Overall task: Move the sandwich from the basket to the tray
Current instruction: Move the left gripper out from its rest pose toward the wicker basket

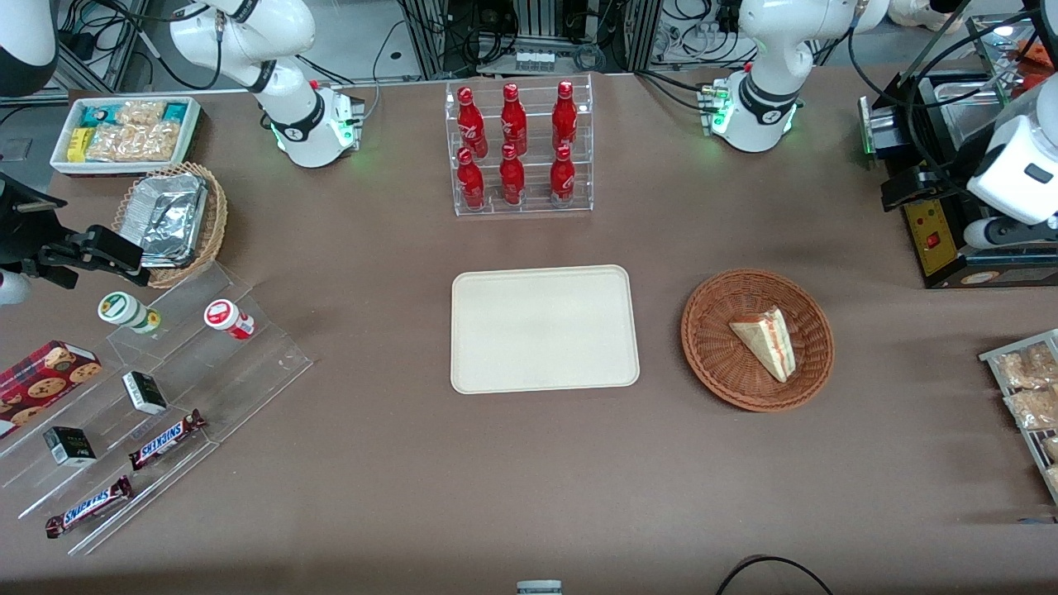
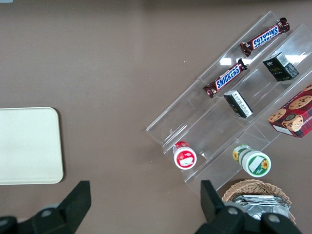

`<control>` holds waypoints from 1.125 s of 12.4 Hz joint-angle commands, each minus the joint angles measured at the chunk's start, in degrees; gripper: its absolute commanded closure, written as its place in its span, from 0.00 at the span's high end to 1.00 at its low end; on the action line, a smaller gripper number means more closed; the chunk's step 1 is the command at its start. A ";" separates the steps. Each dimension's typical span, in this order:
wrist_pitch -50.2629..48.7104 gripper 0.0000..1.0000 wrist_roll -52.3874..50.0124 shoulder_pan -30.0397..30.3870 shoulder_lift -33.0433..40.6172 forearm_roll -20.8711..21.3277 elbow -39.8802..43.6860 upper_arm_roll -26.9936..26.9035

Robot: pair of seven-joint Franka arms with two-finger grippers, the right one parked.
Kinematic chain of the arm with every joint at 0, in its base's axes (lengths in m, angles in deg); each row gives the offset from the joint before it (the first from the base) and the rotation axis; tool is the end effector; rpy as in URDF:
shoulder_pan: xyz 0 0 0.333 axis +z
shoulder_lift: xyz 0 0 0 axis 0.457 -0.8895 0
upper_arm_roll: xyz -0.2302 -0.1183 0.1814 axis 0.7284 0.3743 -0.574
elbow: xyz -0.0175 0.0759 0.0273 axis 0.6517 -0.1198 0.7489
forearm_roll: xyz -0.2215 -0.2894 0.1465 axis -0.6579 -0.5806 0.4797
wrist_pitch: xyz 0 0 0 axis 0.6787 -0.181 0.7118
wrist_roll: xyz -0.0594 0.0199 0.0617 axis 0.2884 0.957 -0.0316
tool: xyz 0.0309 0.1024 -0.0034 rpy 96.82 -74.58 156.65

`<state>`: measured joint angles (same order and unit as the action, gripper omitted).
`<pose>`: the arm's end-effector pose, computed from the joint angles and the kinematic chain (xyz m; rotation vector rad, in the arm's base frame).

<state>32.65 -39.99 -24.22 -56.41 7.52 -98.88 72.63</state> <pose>0.5289 -0.0246 0.6272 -3.0379 -0.1837 0.3493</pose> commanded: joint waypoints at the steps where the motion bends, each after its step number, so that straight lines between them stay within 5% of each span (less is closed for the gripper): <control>1: 0.25 1.00 -0.20 1.33 0.38 0.47 -0.46 0.54; 6: 3.31 1.00 0.06 0.20 -1.90 -0.15 -6.06 0.98; 14: 28.26 1.00 -3.63 -2.09 -1.47 0.38 -26.36 0.98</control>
<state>56.36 -41.40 -25.34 -59.46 7.46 -120.80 73.82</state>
